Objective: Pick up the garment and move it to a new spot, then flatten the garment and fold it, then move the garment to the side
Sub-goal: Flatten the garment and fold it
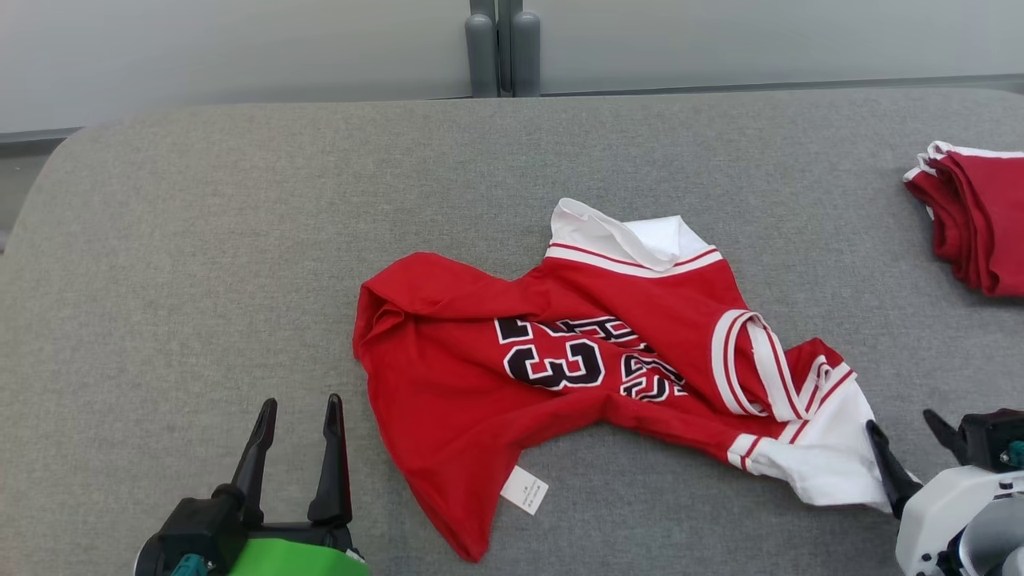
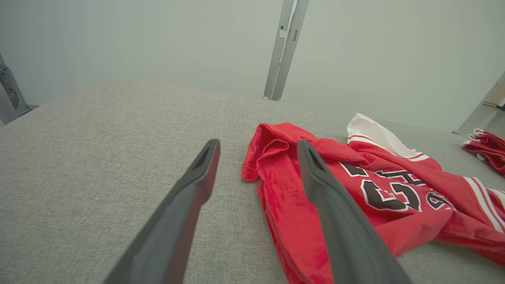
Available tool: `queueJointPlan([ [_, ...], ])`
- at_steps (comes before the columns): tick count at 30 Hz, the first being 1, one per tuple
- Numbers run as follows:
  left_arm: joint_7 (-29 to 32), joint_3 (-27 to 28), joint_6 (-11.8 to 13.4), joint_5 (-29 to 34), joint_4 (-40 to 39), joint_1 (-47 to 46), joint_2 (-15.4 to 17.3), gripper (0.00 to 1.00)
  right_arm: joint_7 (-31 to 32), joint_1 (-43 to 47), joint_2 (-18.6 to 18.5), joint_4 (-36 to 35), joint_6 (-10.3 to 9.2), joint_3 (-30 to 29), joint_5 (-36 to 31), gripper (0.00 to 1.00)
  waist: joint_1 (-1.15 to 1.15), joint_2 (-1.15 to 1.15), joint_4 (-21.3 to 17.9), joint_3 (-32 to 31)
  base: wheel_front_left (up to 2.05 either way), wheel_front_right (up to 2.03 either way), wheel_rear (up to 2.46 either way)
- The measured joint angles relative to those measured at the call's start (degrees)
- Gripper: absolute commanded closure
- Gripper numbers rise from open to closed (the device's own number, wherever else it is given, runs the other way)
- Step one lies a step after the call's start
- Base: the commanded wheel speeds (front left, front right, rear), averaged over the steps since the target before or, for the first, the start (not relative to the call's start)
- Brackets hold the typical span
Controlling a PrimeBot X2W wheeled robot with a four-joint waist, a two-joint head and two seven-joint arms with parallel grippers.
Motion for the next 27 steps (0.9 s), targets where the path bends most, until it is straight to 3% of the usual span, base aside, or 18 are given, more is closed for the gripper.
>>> queueJointPlan([
  [14,0.0,1.14,0.13,0.11,-0.27,-0.06,0.01,0.0,5.02,1.36,-1.18,3.58,0.0,5.64,6.49,0.0,0.0,0.0,-0.1,0.53,0.0,0.0,0.0],
  [15,0.0,1.12,0.12,0.11,-0.27,-0.1,0.01,0.0,5.58,1.22,-1.25,3.46,-0.04,6.28,7.01,0.14,0.0,0.0,-0.16,0.67,0.0,0.0,0.0],
  [16,0.0,1.13,0.1,0.11,-0.24,-0.14,0.01,0.0,5.78,1.14,-1.52,3.27,-0.05,6.8,7.36,0.61,0.0,0.0,-0.21,0.8,0.0,0.0,0.0],
  [17,0.0,1.12,0.09,0.11,-0.19,-0.16,0.01,0.0,5.76,0.96,-1.59,3.27,-0.05,6.91,7.81,0.86,0.0,0.0,-0.29,0.89,0.0,0.0,0.0],
  [18,0.0,1.13,0.09,0.12,-0.14,-0.18,0.01,0.0,5.63,0.77,-1.62,3.36,-0.05,6.97,8.06,1.0,0.0,0.0,-0.35,0.95,0.0,0.0,0.0],
  [22,0.0,1.2,0.09,0.13,0.09,-0.22,0.01,0.0,3.59,-0.94,-2.2,4.46,0.01,6.67,7.82,1.0,0.0,0.0,-0.7,1.02,0.0,0.0,0.0],
  [27,-0.01,0.91,-0.36,0.33,1.1,-0.38,0.01,0.0,0.07,-7.01,-2.61,8.59,0.0,4.35,2.58,1.0,0.0,0.0,-1.9,1.11,0.0,0.0,0.0],
])
